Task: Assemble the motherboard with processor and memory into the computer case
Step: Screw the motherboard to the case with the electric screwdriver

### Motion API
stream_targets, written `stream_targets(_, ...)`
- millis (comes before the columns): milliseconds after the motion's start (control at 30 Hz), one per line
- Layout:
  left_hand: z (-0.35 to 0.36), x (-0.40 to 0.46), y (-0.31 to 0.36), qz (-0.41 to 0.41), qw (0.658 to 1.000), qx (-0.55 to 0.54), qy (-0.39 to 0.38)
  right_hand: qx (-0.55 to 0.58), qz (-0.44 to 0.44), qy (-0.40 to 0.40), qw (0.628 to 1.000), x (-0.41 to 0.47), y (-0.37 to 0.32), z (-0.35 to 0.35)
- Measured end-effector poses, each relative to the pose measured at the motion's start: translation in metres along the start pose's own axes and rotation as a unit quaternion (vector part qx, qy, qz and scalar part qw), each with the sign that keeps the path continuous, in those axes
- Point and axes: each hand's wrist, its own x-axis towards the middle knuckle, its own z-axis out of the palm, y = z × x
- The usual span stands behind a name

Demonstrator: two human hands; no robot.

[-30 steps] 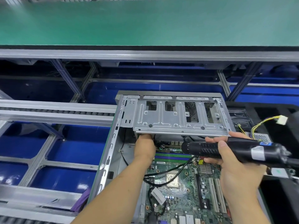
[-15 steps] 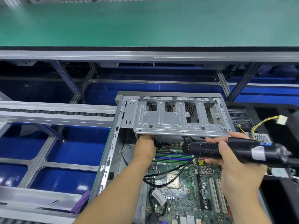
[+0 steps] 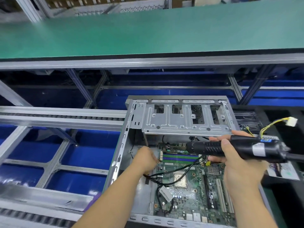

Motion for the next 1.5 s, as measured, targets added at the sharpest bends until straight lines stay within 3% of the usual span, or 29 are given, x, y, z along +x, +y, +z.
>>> stream_targets(100, 0.006, 0.002, -0.006, -0.009, 1.0, -0.022, 0.018, 0.021, -0.061, 0.013, 0.998, -0.002, 0.002, 0.0)
stream_targets(367, 0.025, 0.011, -0.009, -0.047, 0.993, -0.105, 0.031, 0.031, -0.052, 0.0, 0.998, -0.003, -0.001, 0.002)
stream_targets(900, 0.03, 0.023, -0.007, -0.005, 0.999, -0.021, 0.031, 0.035, -0.081, -0.013, 0.996, -0.001, 0.007, -0.002)
stream_targets(1133, 0.026, 0.019, -0.001, 0.028, 0.997, 0.075, 0.003, 0.028, -0.096, -0.031, 0.995, -0.004, 0.006, -0.002)
stream_targets(1500, 0.032, 0.022, -0.009, 0.022, 0.999, -0.013, 0.033, 0.033, -0.099, -0.044, 0.994, -0.008, 0.003, -0.005)
